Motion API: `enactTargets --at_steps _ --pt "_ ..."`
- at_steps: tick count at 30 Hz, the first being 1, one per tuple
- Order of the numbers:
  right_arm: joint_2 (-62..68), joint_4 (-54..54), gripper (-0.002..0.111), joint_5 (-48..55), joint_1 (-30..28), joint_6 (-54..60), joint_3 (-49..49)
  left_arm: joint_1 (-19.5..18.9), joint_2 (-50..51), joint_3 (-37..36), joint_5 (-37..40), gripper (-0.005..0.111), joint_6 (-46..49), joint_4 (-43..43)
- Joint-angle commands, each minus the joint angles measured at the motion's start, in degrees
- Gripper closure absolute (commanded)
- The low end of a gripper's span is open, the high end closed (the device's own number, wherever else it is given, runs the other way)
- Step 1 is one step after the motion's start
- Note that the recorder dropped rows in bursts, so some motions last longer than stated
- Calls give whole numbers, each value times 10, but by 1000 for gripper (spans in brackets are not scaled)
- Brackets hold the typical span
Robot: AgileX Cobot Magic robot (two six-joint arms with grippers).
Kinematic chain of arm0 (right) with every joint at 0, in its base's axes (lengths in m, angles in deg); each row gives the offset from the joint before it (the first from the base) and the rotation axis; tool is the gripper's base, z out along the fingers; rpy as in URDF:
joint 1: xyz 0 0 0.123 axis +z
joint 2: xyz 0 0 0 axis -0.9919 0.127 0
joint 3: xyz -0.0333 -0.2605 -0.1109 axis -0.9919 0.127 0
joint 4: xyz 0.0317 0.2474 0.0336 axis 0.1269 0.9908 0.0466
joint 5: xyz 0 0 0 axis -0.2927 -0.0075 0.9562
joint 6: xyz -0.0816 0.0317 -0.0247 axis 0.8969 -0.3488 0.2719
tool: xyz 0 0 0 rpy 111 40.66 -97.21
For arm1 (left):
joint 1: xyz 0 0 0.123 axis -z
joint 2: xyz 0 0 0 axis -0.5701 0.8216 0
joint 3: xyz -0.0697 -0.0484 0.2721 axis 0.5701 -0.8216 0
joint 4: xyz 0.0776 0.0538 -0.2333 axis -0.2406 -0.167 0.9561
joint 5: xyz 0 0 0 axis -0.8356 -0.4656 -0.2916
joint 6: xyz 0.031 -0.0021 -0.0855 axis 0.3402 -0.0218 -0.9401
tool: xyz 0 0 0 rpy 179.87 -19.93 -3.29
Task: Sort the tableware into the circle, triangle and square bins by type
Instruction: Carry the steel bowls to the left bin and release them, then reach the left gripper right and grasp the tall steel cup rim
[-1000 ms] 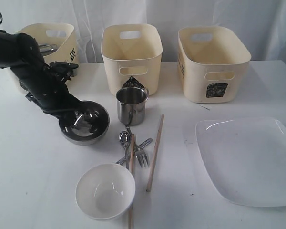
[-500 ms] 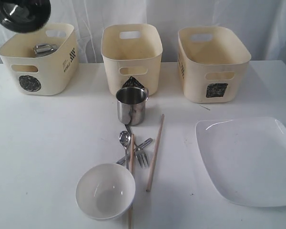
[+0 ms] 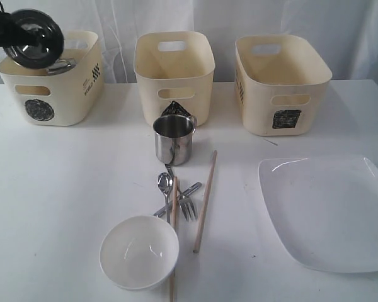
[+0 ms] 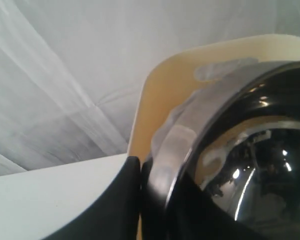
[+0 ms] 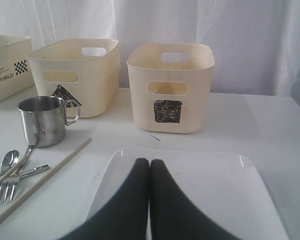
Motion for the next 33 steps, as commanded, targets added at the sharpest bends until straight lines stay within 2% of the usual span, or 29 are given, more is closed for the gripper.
enactTargets --at_steps 1,3,7,9,12,15,17,20,27,30,33 --pt "-4 -1 108 -3 1 -1 4 -1 19 3 -24 106 -7 1" --pt "-4 -1 108 -3 1 -1 4 -1 22 3 -25 100 -7 1" --pt "-4 -1 108 -3 1 -1 4 -1 14 3 -22 71 -22 1" --pt "-4 -3 108 -3 1 -1 4 4 0 3 5 63 -52 1" --pt "-4 -2 108 -3 1 -1 4 16 -34 2 30 64 -47 3" --pt "-4 -2 108 -3 1 -1 4 31 -77 2 52 73 -34 3" --pt "-4 -2 108 -3 1 -1 4 42 -104 2 82 79 -34 4" --pt "-4 -2 108 -3 1 -1 4 64 -141 -5 136 80 -25 11" --pt "-4 -2 108 -3 1 -1 4 132 -236 -129 176 80 15 47" --pt "-4 -2 108 -3 1 -1 4 161 -249 -170 178 75 15 101" --pt "-4 -2 108 -3 1 -1 4 195 -240 -179 167 59 15 152"
